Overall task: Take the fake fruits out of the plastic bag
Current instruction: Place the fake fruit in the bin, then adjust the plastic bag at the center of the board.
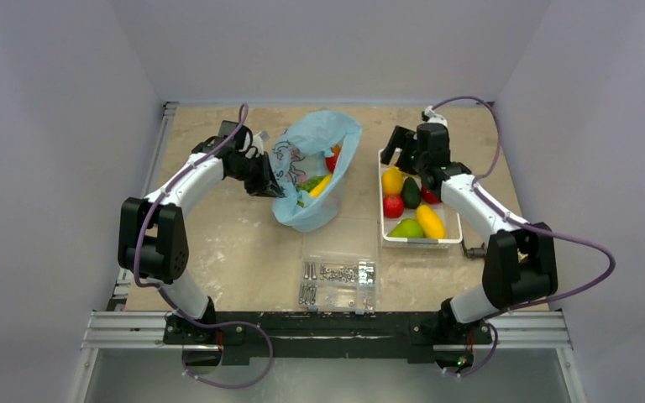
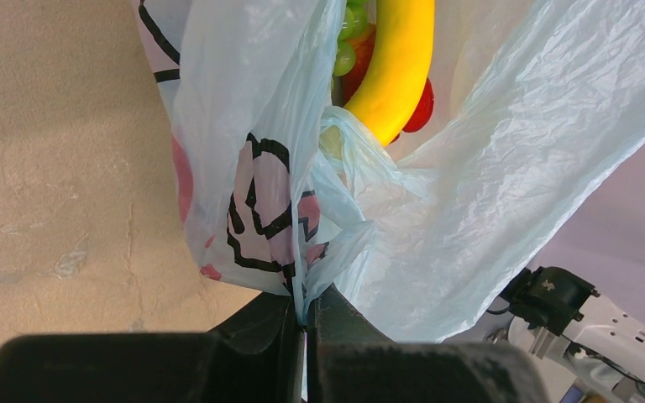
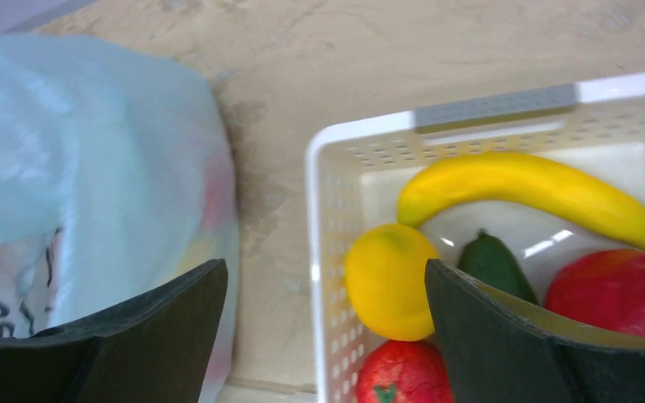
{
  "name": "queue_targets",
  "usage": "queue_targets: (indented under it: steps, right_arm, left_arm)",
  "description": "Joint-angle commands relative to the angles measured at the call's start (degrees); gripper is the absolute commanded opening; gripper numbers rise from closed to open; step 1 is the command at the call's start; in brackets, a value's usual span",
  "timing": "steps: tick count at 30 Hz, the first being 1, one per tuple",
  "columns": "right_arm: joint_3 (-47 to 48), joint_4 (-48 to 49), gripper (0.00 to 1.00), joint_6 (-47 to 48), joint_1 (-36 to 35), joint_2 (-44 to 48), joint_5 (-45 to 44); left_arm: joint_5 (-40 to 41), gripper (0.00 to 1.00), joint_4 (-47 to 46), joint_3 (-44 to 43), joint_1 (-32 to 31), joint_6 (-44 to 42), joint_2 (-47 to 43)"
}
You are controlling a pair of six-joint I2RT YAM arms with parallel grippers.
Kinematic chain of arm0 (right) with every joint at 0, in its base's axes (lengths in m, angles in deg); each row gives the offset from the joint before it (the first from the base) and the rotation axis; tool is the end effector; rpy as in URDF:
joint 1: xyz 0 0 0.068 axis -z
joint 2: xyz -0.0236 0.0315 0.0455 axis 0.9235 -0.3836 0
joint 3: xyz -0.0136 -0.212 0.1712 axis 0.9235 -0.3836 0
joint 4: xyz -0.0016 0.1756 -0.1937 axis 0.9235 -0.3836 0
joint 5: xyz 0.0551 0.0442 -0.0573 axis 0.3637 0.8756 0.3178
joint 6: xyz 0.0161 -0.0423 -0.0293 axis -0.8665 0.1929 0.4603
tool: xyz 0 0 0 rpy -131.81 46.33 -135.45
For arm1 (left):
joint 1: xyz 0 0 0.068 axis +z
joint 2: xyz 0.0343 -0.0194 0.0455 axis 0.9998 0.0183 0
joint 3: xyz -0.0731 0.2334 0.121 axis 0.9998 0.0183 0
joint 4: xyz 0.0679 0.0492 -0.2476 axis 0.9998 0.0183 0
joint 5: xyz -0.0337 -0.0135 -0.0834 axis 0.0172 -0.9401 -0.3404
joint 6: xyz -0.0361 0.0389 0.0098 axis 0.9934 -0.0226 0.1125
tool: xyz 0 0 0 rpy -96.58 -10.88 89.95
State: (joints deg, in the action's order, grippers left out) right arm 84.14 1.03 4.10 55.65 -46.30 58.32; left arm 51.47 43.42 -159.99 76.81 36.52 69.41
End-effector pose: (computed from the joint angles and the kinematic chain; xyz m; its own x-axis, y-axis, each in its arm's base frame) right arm 0.3368 0.0687 0.2642 -0.5409 0.3894 -0.7455 0.1149 0.9123 0.3932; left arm 0.3349 -0.0912 0.2375 -0.9621 -0.1942 -0.1916 -0.0330 0.7799 -0.6251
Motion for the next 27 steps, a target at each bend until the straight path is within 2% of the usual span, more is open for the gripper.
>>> queue_targets:
  steps: [1, 7, 9, 14, 19, 27]
  right_arm:
    - [4.4, 1.9, 0.86, 5.3, -10.6, 3.5, -6.6]
    - [10.0, 5.5, 0.73, 9.1, -23.9, 1.2, -9.9]
    - [12.0, 6.9, 0.71, 10.1, -26.3, -1.9, -7.3]
    - [22.7, 1.7, 0.49, 7.2, -28.0, -13.0, -0.9]
    - [21.7, 4.6, 0.31, 2.5, -28.4, -17.2, -3.7]
    - [19.6, 1.4, 0.32, 1.4, -28.3, -22.0, -9.1]
  left_arm:
    - [-2.4, 0.00, -1.5, -1.1, -0.4, 0.2, 0.4]
    - [-2.6, 0.00, -1.6, -1.1, -0.6, 0.3, 0.7]
    - [-2.7, 0.00, -1.7, -1.1, -0.7, 0.3, 0.7]
    - [-2.6, 0.00, -1.7, -1.1, -0.7, 0.3, 0.6]
    - [-2.3, 0.00, -1.4, -1.0, -0.7, -0.1, 0.3]
    - [-3.0, 0.00, -1.8, -0.9, -0.8, 0.4, 0.0]
